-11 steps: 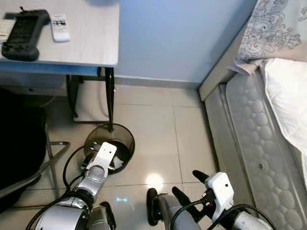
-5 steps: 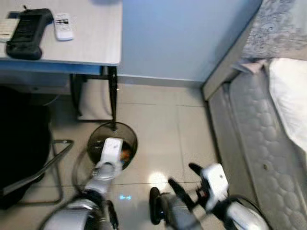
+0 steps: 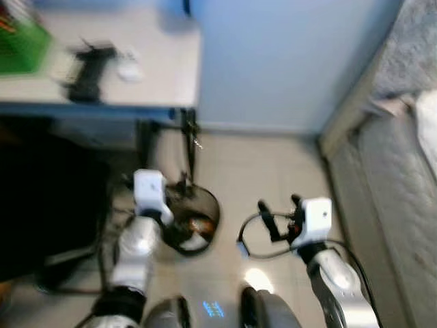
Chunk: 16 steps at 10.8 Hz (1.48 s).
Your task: Clean up the room
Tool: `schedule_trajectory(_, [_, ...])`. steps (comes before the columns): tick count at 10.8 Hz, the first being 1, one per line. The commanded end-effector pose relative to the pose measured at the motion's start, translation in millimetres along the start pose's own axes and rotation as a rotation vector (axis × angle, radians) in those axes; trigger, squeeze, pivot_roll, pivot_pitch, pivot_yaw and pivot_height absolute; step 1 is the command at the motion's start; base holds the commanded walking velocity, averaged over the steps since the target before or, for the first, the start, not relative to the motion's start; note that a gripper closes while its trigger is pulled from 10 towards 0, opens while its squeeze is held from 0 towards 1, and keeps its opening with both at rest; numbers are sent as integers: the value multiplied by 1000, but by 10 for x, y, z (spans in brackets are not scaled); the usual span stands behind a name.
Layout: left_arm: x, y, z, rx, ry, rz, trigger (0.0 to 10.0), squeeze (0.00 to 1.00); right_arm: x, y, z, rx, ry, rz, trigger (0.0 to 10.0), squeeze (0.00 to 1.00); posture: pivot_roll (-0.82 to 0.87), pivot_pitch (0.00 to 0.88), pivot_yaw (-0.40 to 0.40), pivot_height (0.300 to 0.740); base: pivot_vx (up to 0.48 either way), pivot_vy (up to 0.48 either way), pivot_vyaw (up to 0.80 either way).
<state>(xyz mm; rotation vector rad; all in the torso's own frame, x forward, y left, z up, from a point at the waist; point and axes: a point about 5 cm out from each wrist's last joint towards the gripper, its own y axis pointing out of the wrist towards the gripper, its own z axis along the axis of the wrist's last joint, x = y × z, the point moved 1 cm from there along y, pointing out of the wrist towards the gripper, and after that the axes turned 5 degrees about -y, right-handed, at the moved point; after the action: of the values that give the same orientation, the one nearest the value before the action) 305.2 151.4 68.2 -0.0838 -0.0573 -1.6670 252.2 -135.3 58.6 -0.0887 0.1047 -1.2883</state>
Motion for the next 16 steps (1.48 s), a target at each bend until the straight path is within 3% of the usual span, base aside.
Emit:
schedule_trajectory(1, [118,-71,-1,-26,-13,-65,10000,0,67,26,-15,13,19,-57,10000,0,-97,36,48,740,0,0,0])
schedule_trajectory(2, [191,-100,58,-16,-2,-106,10000,0,109,72,-6,23,27,-83,10000,0,-100,15,54,740,0,0,0])
schedule_trajectory(4, [304,-268,213,29,128,-202,10000,0,241,136,66,75,45,-149,10000,0,-93,0,68,740,0,0,0])
schedule_trajectory(6, [455,-351,432,92,127,-267,10000,0,271,175,92,119,112,-181,10000,0,-79,0,60,740,0,0,0])
schedule_trajectory(8, [478,-302,334,44,110,-234,10000,0,152,272,107,117,93,-140,10000,0,-76,0,61,740,0,0,0])
schedule_trajectory(11, [350,-202,104,-86,31,-139,10000,0,10,515,203,137,89,-140,10000,0,-73,0,59,740,0,0,0])
schedule_trajectory(13, [395,-163,139,-65,55,-149,10000,0,-77,593,278,158,47,-88,10000,0,-66,0,52,740,0,-225,0])
schedule_trajectory(16, [416,-63,163,-49,54,-142,10000,0,-53,630,264,156,29,-72,10000,0,-67,0,39,740,0,-452,0])
